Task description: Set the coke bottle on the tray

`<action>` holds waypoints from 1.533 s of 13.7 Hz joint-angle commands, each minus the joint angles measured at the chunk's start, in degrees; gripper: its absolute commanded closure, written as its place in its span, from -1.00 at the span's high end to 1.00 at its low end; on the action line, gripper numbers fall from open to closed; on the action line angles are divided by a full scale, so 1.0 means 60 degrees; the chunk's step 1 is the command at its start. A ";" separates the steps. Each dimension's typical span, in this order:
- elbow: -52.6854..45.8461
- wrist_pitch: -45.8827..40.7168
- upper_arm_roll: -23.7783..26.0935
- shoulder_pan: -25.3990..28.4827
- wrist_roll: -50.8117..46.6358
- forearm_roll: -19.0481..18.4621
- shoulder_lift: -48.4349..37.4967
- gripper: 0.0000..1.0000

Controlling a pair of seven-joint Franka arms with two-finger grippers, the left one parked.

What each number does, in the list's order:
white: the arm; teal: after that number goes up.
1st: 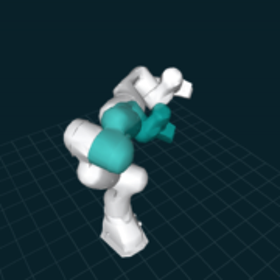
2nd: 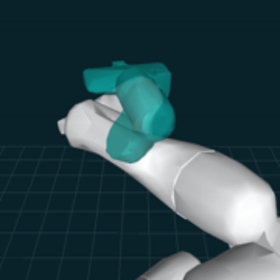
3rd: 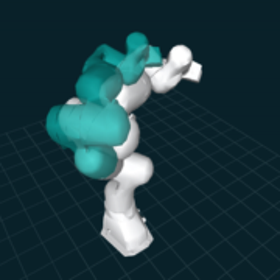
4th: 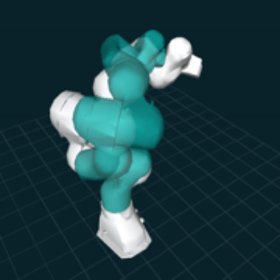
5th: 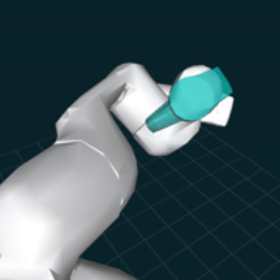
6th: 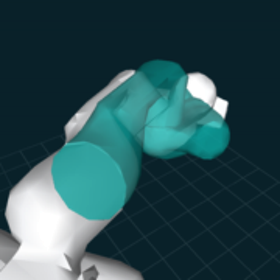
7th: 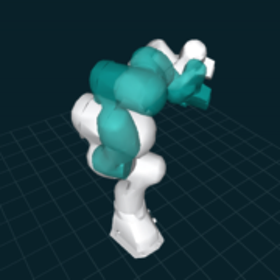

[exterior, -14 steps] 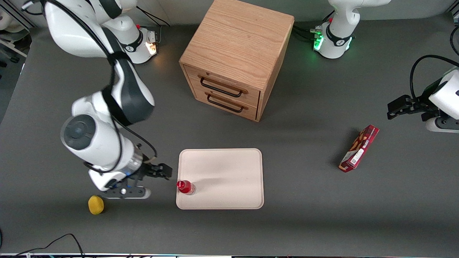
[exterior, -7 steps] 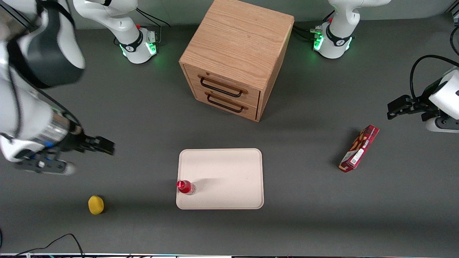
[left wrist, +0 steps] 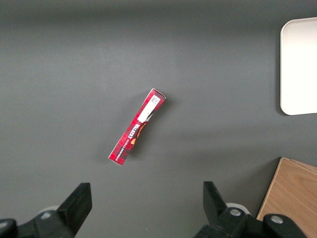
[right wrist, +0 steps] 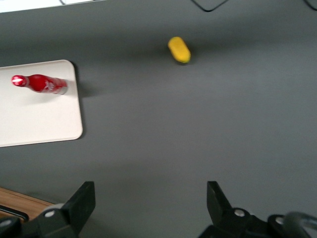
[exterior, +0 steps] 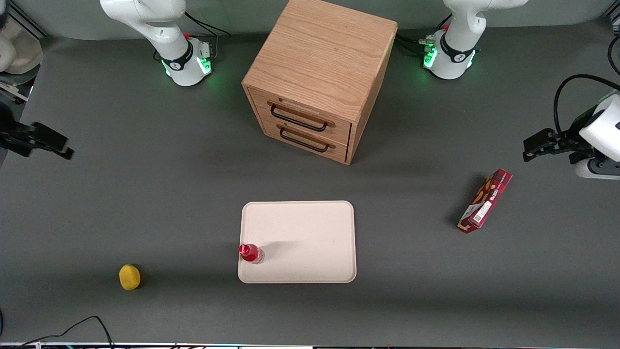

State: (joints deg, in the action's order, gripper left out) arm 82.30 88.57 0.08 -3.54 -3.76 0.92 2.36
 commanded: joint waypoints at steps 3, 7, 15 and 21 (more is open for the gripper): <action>0.0360 -0.0404 -0.0409 -0.0040 0.0832 0.0227 -0.0672 1.00; 0.0433 -0.0815 -0.0350 -0.0040 0.0875 0.0154 -0.0702 1.00; 0.0433 -0.0845 -0.0277 -0.0011 0.0773 0.0095 -0.0614 1.00; 0.0711 -0.0758 -0.0262 -0.0026 0.0787 0.0182 -0.0541 1.00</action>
State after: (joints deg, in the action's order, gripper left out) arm 85.60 83.92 -1.65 -3.71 0.40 1.27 -0.50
